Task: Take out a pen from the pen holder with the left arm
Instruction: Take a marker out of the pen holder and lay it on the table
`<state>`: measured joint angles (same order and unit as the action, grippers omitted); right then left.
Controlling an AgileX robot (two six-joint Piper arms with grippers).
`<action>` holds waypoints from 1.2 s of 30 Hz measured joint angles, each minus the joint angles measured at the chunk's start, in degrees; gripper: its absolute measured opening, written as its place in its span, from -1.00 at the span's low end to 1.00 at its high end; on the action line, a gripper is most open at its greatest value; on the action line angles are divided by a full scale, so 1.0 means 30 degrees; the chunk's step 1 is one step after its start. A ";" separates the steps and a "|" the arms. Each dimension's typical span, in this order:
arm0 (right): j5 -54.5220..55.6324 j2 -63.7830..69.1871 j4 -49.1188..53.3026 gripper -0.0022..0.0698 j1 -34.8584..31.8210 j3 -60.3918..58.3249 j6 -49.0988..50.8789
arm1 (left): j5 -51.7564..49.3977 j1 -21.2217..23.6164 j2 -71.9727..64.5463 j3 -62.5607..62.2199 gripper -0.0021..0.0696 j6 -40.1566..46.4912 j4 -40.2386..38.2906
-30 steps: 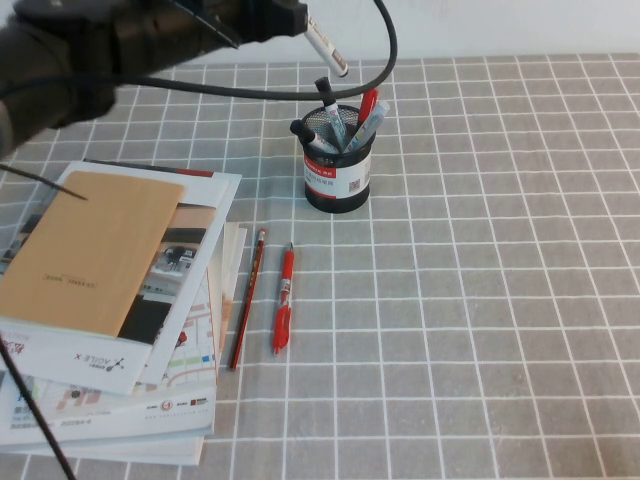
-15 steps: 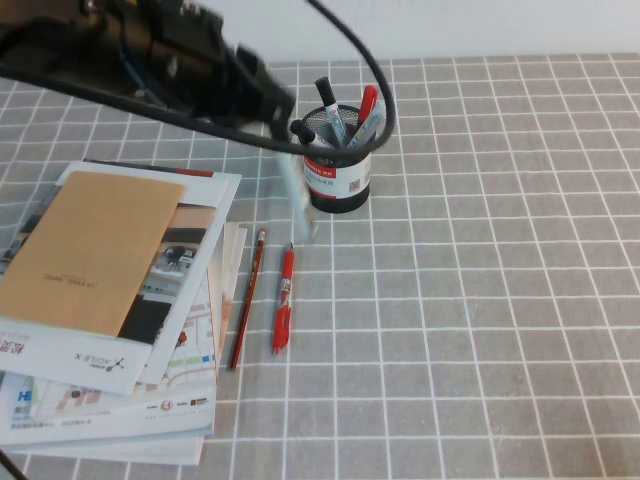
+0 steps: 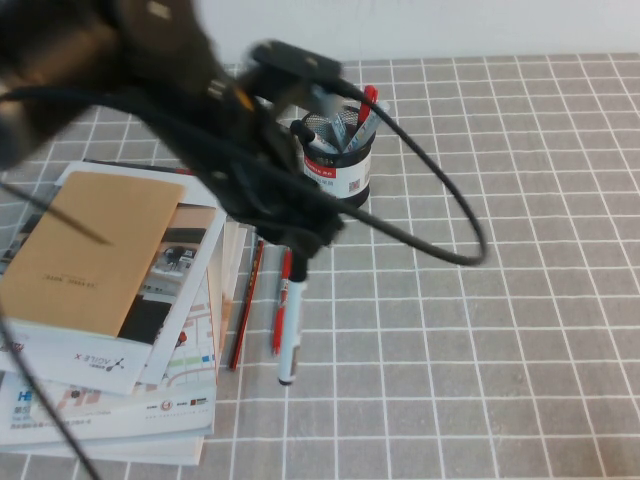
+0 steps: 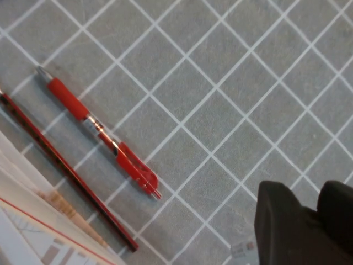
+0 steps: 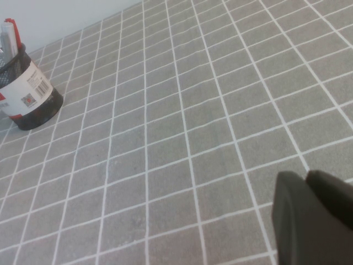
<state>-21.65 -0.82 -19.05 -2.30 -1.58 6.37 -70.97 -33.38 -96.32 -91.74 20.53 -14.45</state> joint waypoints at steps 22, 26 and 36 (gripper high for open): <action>0.0000 0.0000 0.0000 -0.97 0.0000 0.0000 0.0000 | 0.0160 0.0491 -0.7926 -0.5421 -0.66 -0.3289 -0.0076; 0.0000 0.0000 0.0000 -0.97 0.0000 0.0000 0.0000 | 0.0160 0.0711 -0.8490 -0.5421 -0.67 -0.4446 0.0932; 0.0000 0.0000 0.0000 -0.97 0.0000 0.0000 0.0000 | 0.2340 0.0808 -0.9558 -0.5421 -0.68 -0.7320 0.2006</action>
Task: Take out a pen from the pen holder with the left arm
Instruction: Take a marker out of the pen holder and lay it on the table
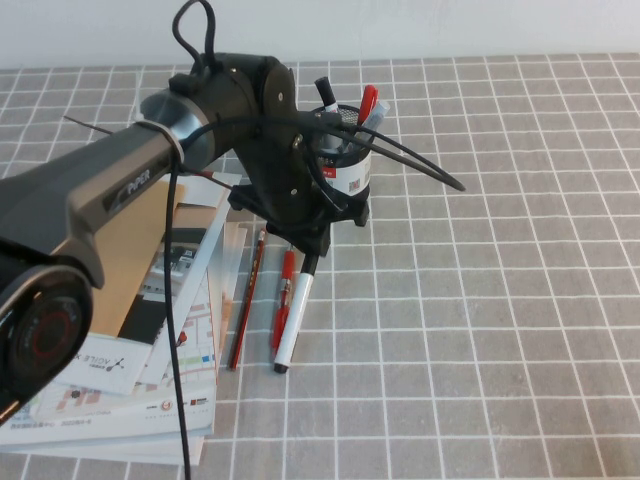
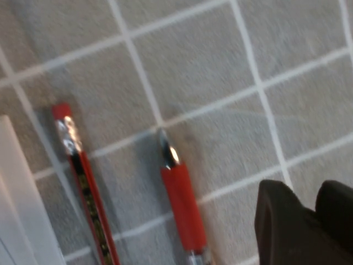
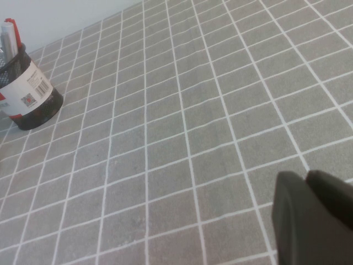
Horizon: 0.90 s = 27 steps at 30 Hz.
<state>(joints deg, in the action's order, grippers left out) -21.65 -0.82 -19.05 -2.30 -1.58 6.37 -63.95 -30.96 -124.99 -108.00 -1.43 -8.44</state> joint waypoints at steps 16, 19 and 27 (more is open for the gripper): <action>0.0000 0.0000 0.0000 -0.97 0.0000 0.0000 0.0000 | 0.2182 0.0012 -0.1014 -0.0030 -0.68 -0.4707 0.1066; 0.0000 0.0000 0.0000 -0.97 0.0000 0.0000 0.0000 | 0.2218 0.0012 -0.1058 -0.0030 -0.68 -0.5329 0.1686; 0.0000 0.0000 0.0000 -0.97 0.0000 0.0000 0.0000 | 0.2218 0.0012 -0.1089 -0.0030 -0.68 -0.5328 0.2088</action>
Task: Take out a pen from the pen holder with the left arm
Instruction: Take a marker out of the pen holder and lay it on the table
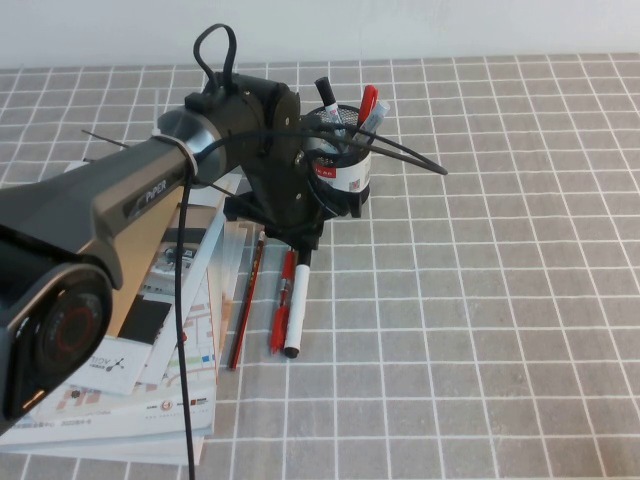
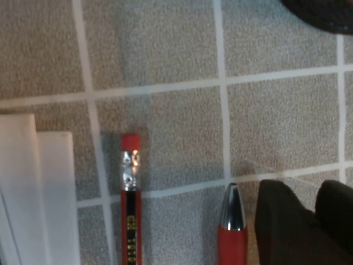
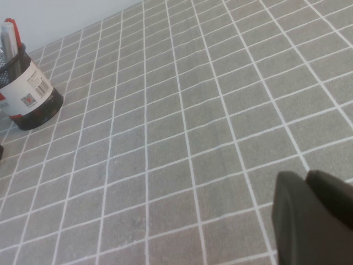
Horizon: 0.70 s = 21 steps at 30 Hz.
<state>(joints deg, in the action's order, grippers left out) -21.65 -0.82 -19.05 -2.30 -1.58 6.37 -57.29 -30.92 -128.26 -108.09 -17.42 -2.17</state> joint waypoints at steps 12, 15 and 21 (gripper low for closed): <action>0.0000 0.0000 0.0000 -0.97 0.0000 0.0000 0.0000 | -0.0034 0.0000 0.0000 0.0000 -0.06 0.0603 -0.0077; 0.0000 0.0000 0.0000 -0.97 0.0000 0.0000 0.0000 | -0.0109 0.0000 0.0000 0.0000 -0.01 0.0641 -0.0111; 0.0000 0.0000 0.0000 -0.97 0.0000 0.0000 0.0000 | -0.0954 0.0000 0.1281 -0.0373 -0.41 0.1982 0.0323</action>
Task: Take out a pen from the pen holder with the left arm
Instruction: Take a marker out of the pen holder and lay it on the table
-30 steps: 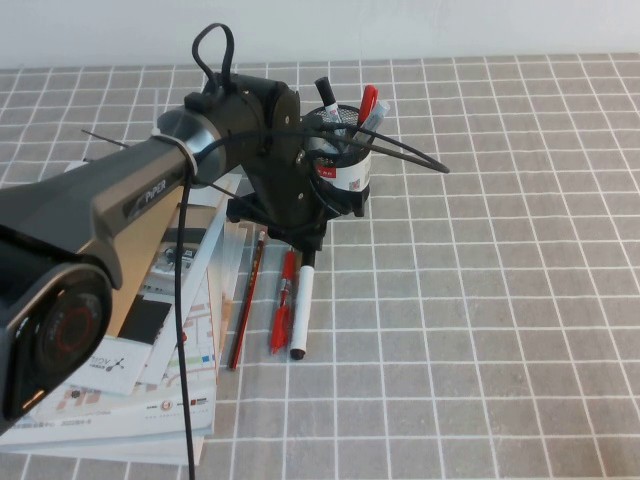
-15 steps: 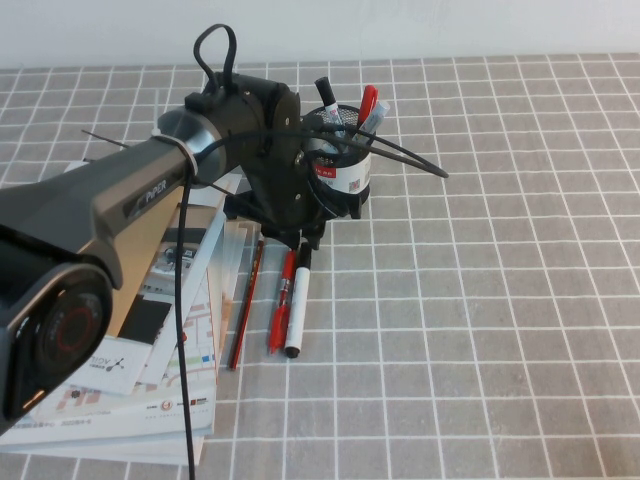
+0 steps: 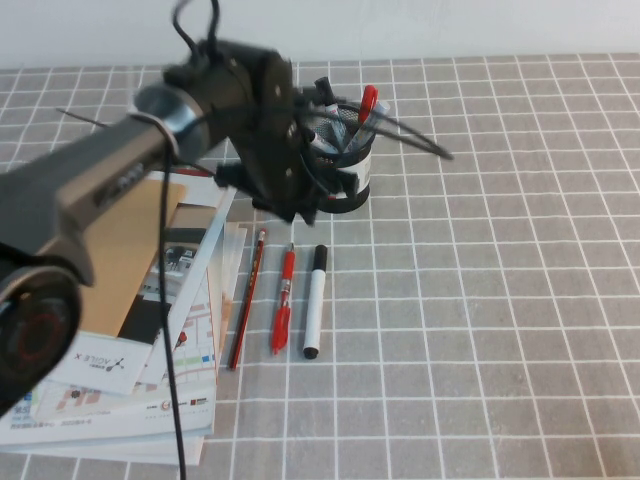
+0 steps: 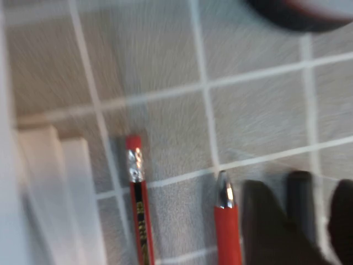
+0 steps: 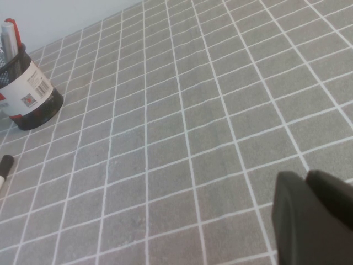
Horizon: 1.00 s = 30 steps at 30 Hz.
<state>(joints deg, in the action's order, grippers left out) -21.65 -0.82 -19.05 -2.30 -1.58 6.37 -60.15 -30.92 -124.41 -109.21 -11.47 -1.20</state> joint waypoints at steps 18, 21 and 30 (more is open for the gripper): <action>0.0000 0.0000 0.0000 -0.97 0.0000 0.0000 0.0000 | 0.4918 -0.2744 1.2544 1.1525 -0.94 0.0394 0.3695; 0.0000 0.0000 0.0000 -0.97 0.0000 0.0000 0.0000 | 0.6308 -0.3733 1.5151 1.4327 -0.94 -0.0116 0.3695; 0.0000 0.0000 0.0000 -0.97 0.0000 0.0000 0.0000 | 0.4118 -0.5583 1.8949 1.8851 -0.94 -0.1368 0.3149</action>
<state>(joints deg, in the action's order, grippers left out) -21.65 -0.82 -19.05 -2.30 -1.58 6.37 -47.80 -47.67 -67.57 -52.65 -15.57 8.25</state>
